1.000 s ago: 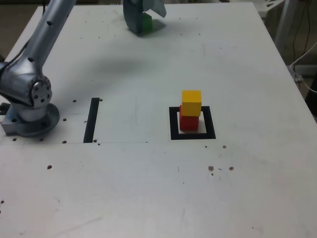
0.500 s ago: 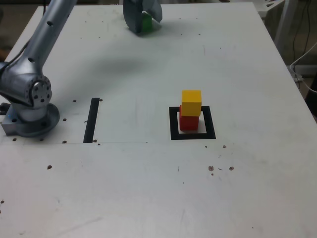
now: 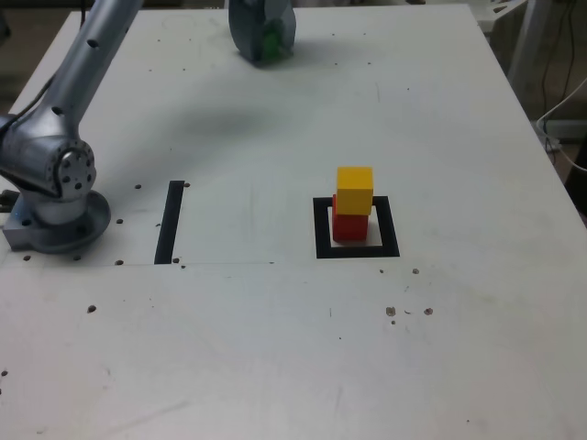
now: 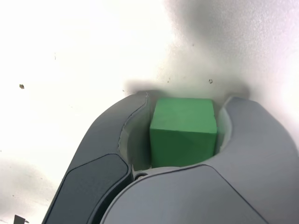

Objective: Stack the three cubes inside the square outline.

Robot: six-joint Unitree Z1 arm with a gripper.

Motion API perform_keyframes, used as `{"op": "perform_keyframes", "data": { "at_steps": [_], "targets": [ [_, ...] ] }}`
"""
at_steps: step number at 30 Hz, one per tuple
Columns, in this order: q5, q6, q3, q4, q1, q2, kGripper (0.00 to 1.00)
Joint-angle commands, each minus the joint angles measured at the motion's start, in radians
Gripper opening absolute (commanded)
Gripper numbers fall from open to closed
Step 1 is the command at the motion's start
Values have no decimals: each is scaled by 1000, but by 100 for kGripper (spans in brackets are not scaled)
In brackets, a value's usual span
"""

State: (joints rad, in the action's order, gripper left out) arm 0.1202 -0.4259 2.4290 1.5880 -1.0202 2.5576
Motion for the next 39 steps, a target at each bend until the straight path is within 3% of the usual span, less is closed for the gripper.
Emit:
{"op": "perform_keyframes", "data": {
  "at_steps": [1,12,21,32,39],
  "targets": [
    [4,-5,-7,27,13,-24,28],
    [2,-20,-154,25,162,-157,28],
    [-10,18,-311,19,337,-330,28],
    [-28,136,-518,5,591,-531,28],
    [-38,236,-609,-22,771,-601,28]
  ]
}}
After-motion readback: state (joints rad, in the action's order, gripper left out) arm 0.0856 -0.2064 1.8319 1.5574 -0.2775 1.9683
